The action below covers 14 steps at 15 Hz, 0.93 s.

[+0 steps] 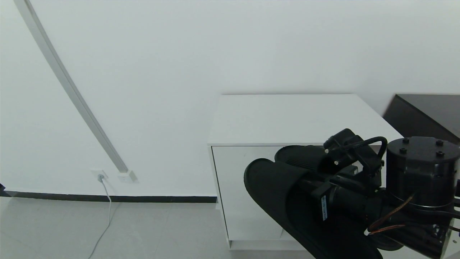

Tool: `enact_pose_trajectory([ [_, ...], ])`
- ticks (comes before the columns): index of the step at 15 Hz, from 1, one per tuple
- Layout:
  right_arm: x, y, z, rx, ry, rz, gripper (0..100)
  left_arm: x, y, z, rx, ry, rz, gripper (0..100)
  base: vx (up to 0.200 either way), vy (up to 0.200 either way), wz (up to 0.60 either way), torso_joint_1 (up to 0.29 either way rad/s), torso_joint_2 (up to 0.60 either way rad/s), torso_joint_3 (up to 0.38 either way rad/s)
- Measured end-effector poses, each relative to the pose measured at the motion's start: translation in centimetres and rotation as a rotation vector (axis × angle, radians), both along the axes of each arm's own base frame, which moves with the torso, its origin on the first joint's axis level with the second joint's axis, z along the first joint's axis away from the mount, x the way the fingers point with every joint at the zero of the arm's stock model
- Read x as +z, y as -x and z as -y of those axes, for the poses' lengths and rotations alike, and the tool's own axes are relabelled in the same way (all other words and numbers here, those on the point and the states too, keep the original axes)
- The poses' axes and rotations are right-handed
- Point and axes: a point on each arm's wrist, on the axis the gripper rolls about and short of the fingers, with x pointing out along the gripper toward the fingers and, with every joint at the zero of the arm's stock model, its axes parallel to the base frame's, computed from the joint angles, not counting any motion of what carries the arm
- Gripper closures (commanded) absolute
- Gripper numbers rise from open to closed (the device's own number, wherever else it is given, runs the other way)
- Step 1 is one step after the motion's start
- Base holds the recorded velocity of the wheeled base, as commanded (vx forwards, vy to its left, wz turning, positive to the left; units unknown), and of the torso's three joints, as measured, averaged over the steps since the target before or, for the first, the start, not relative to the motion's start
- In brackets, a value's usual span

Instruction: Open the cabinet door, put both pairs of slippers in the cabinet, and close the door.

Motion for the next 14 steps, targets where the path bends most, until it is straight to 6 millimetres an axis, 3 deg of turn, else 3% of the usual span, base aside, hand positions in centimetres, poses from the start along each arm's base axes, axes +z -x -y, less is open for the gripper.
enact_pose_trajectory([
  [14,-0.24,0.16,0.05,0.003,0.008,-0.005,100,-0.01,0.0,0.0,-0.001,0.0,0.0,100,0.0,-0.2,0.0,0.003,0.0,0.003],
])
